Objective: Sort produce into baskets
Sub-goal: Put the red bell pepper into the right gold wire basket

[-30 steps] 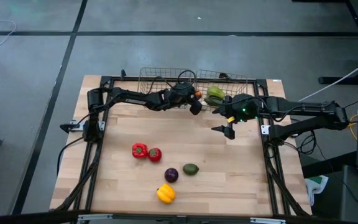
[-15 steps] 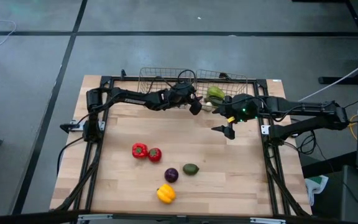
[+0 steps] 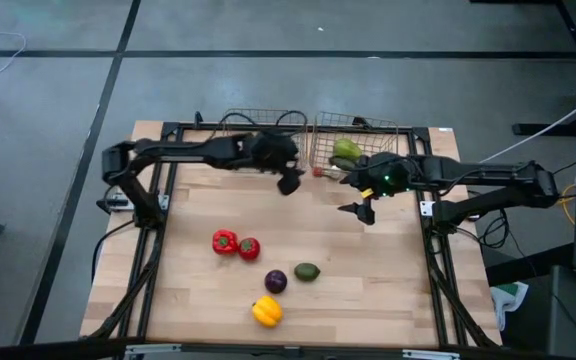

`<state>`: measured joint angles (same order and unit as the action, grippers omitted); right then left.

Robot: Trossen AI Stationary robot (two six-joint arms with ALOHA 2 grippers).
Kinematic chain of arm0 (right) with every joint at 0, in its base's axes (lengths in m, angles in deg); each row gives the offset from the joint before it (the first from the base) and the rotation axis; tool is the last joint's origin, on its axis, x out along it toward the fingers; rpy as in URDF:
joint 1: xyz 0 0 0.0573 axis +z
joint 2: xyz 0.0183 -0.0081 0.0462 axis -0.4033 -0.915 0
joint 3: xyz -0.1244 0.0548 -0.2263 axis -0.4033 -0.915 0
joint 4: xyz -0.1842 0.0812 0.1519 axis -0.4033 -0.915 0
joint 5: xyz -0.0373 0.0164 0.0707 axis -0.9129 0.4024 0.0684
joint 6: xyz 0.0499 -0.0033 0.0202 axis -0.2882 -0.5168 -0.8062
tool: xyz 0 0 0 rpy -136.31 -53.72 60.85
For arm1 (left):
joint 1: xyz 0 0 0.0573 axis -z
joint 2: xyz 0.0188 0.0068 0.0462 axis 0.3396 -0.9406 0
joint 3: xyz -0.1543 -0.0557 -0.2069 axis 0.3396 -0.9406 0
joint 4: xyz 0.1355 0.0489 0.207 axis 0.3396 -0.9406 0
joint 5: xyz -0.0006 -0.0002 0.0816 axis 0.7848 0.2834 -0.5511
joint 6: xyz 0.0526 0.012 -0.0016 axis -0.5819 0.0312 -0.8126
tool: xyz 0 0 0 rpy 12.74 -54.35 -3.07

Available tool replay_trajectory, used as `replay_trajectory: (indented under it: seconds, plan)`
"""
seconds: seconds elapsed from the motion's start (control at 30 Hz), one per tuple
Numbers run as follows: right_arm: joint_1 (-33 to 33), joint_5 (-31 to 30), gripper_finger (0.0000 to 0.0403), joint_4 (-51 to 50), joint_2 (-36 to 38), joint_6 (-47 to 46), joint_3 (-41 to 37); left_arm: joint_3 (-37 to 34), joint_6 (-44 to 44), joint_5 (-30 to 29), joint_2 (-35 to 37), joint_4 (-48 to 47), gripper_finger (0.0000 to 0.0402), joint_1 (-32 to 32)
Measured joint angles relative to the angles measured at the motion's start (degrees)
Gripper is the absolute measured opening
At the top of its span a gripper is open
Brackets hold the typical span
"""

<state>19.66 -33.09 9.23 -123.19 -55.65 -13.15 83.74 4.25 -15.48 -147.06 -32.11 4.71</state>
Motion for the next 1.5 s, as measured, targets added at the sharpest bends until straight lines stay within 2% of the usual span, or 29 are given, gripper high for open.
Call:
replay_trajectory:
  seconds: [0.27,0.43,0.67,0.87,1.17,1.5]
  plan:
    - [0.0,0.0,0.0374,3.6,-5.5,0.0,0.0,0.0,4.1,0.6,9.5,-25.0,0.0225,7.1]
    - [0.0,1.3,0.0374,10.1,-9.2,0.2,0.0,0.0,4.5,0.4,11.8,-32.2,0.0225,14.0]
    - [0.0,6.9,0.0374,15.4,-12.2,1.9,0.0,0.0,9.4,-0.4,11.8,-34.7,0.0225,22.9]
    - [0.0,8.0,0.0374,16.1,-13.6,1.9,0.0,0.0,15.1,-1.6,11.7,-36.6,0.0225,29.5]
    - [0.0,8.0,0.0374,16.2,-14.2,1.9,0.0,-0.1,32.2,-5.7,11.7,-49.6,0.0225,36.3]
    - [0.0,8.0,0.0374,16.2,-14.2,1.9,0.0,-7.6,31.5,-6.8,11.6,-49.5,0.0225,40.5]
